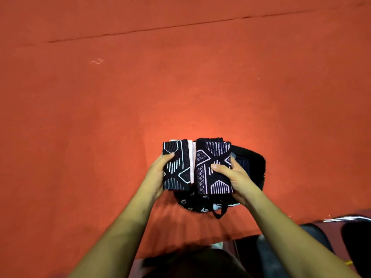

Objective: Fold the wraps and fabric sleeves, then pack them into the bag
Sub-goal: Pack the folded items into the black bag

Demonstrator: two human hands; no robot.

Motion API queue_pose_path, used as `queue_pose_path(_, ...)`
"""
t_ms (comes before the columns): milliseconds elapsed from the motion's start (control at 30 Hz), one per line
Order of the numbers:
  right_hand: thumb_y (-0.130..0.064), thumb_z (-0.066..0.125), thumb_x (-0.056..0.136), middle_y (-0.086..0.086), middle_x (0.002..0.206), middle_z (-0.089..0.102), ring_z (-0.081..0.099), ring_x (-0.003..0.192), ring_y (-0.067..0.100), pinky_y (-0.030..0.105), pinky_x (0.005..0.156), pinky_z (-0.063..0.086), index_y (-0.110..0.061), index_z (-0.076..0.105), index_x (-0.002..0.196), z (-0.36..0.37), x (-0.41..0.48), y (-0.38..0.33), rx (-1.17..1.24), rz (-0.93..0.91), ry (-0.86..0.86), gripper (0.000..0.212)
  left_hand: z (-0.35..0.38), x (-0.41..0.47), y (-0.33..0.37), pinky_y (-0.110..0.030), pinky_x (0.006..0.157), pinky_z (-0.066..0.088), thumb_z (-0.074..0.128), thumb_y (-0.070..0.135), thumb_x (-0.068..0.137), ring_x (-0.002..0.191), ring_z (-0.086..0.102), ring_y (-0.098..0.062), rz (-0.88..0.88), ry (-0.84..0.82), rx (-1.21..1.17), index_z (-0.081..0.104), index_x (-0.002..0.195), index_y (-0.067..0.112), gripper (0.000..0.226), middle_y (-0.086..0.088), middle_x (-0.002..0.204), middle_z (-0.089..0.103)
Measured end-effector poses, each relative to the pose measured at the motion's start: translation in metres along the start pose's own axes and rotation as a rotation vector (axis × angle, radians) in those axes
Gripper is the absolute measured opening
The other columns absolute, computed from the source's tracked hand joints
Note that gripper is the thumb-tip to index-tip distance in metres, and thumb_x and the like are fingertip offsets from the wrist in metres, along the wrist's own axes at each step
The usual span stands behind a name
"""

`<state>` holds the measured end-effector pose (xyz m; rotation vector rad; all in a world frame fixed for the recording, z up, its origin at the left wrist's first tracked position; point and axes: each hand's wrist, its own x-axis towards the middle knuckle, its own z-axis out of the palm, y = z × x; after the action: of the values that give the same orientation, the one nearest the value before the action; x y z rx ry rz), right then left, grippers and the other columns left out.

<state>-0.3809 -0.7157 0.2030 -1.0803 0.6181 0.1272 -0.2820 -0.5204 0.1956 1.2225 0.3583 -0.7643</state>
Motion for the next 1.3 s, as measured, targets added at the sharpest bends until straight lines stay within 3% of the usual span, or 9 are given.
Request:
queue_pose_path(133,-0.001,0.065,0.085,0.012,0.105,0.073,0.071,0.088,0.024,0.037,0.078,0.06,-0.01,0.061,0.116,-0.043,-0.003,-0.007,0.079,0.021,0.067,0.033,0.044,0.007,-0.014,-0.03,0.065,0.059,0.057,0.01,0.095,0.071,0.07,-0.016,0.063,-0.011,0.073,0.066,0.107,0.011,0.015,-0.007,0.088,0.074)
queue_pose_path(300,-0.006,0.065,0.086,0.017,0.11,0.072,0.071,0.091,0.029,0.041,0.081,0.06,-0.009,0.06,0.12,-0.087,0.001,-0.003,0.156,0.08,0.125,0.034,0.081,0.026,-0.03,-0.038,0.087,0.057,0.067,0.018,0.093,0.086,0.07,-0.018,0.149,0.073,0.45,0.058,0.113,0.015,0.022,-0.004,0.097,0.073)
queue_pose_path(500,-0.005,0.069,0.084,0.013,0.111,0.073,0.072,0.092,0.028,0.037,0.076,0.06,-0.012,0.058,0.124,-0.122,0.016,0.007,0.054,0.134,0.152,0.042,0.107,0.044,-0.053,-0.04,0.089,0.054,0.062,0.029,0.096,0.098,0.068,-0.023,0.12,0.105,0.929,0.044,0.111,0.016,0.026,-0.003,0.111,0.069)
queue_pose_path(700,-0.006,0.074,0.081,0.013,0.111,0.073,0.071,0.098,0.032,0.043,0.085,0.058,-0.013,0.057,0.125,-0.128,0.031,0.014,0.026,0.145,0.161,0.047,0.114,0.054,-0.067,-0.03,0.078,0.043,0.052,0.017,0.101,0.104,0.063,-0.029,0.202,0.131,1.098,0.038,0.115,0.008,0.021,-0.013,0.113,0.063)
queue_pose_path(900,-0.008,0.078,0.079,0.011,0.108,0.073,0.073,0.093,0.028,0.04,0.083,0.059,-0.012,0.056,0.124,-0.127,0.04,0.016,-0.038,0.138,0.21,0.05,0.113,0.065,-0.073,-0.043,0.092,0.046,0.053,0.022,0.1,0.115,0.053,-0.035,0.317,0.134,1.403,0.033,0.136,0.004,0.045,-0.017,0.13,0.045)
queue_pose_path(1067,-0.015,0.082,0.078,0.005,0.104,0.068,0.071,0.086,0.02,0.035,0.076,0.059,-0.015,0.038,0.124,-0.122,0.046,0.016,-0.131,0.115,0.309,0.063,0.102,0.071,-0.078,-0.038,0.097,0.04,0.057,0.005,0.088,0.115,0.046,-0.029,0.7,0.148,1.752,0.045,0.134,0.01,0.048,-0.01,0.128,0.042)
queue_pose_path(1167,-0.027,0.081,0.08,-0.001,0.102,0.069,0.071,0.088,0.014,0.029,0.077,0.058,-0.015,0.039,0.124,-0.117,0.048,0.02,-0.244,0.087,0.333,0.062,0.091,0.075,-0.083,-0.037,0.11,0.034,0.054,0.002,0.089,0.13,0.046,-0.024,0.846,-0.067,1.706,0.048,0.136,0.009,0.048,-0.007,0.14,0.048)
queue_pose_path(1233,-0.032,0.08,0.081,-0.003,0.102,0.069,0.07,0.087,0.009,0.026,0.077,0.056,-0.014,0.043,0.123,-0.114,0.048,0.024,-0.309,0.048,0.345,0.059,0.089,0.072,-0.083,-0.034,0.116,0.026,0.046,0.011,0.099,0.136,0.042,-0.018,0.737,-0.148,1.548,0.039,0.148,0.019,0.05,0.0,0.148,0.044)
queue_pose_path(1300,-0.035,0.08,0.08,-0.003,0.105,0.07,0.07,0.09,0.008,0.029,0.083,0.056,-0.015,0.045,0.122,-0.114,0.049,0.029,-0.347,0.016,0.373,0.058,0.089,0.067,-0.083,-0.033,0.121,0.011,0.036,0.037,0.106,0.146,0.024,-0.011,0.65,-0.202,1.491,0.024,0.154,0.037,0.05,0.006,0.159,0.027)
